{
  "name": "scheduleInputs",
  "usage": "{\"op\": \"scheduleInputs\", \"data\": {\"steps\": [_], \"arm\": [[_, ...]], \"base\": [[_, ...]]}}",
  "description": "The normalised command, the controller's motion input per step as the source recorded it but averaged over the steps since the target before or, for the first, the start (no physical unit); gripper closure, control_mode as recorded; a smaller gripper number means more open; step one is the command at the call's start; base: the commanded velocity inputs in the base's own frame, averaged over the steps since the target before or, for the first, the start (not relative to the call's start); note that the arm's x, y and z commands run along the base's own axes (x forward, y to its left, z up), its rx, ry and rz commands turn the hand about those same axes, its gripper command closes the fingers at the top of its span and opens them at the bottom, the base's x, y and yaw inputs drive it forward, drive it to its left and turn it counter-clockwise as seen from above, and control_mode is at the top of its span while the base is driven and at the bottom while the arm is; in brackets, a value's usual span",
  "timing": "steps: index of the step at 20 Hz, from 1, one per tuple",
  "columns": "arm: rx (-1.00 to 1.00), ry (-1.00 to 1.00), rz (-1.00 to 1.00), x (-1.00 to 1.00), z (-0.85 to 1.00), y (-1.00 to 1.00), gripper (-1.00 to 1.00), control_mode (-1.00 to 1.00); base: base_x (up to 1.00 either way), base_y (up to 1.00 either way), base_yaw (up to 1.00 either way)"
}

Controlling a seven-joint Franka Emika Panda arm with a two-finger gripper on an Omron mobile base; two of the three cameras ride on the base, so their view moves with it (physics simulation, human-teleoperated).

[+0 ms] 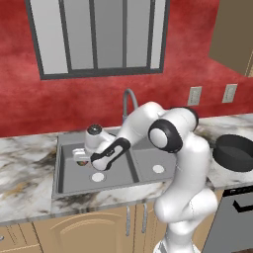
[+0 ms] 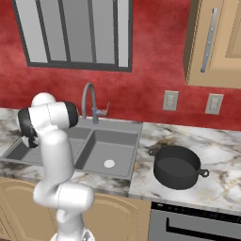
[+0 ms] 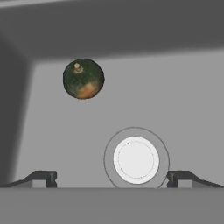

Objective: Dump the squash from the pot into the sink. Then turn on the water and wash the squash. Then turn off the water and put the squash back in the pot.

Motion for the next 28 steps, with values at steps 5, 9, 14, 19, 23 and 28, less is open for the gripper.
{"op": "scheduleInputs", "data": {"steps": [5, 9, 14, 19, 23, 28], "arm": [[0.00, 0.00, 0.00, 0.29, -0.13, 0.15, -1.00, -1.00], [0.00, 0.00, 0.00, 0.30, -0.13, 0.14, -1.00, -1.00], [0.00, 0.00, 0.00, 0.37, -0.16, 0.12, -1.00, -1.00], [0.00, 0.00, 0.00, 0.37, -0.20, 0.11, -1.00, -1.00], [0.00, 0.00, 0.00, 0.29, -0.23, 0.07, -1.00, -1.00], [0.00, 0.00, 0.00, 0.26, -0.25, 0.04, -1.00, -1.00]], "base": [[0.00, 0.00, 0.00], [0.00, 0.00, 0.00], [0.00, 0.00, 0.00], [0.00, 0.00, 0.00], [0.00, 0.00, 0.00], [0.00, 0.00, 0.00]]}}
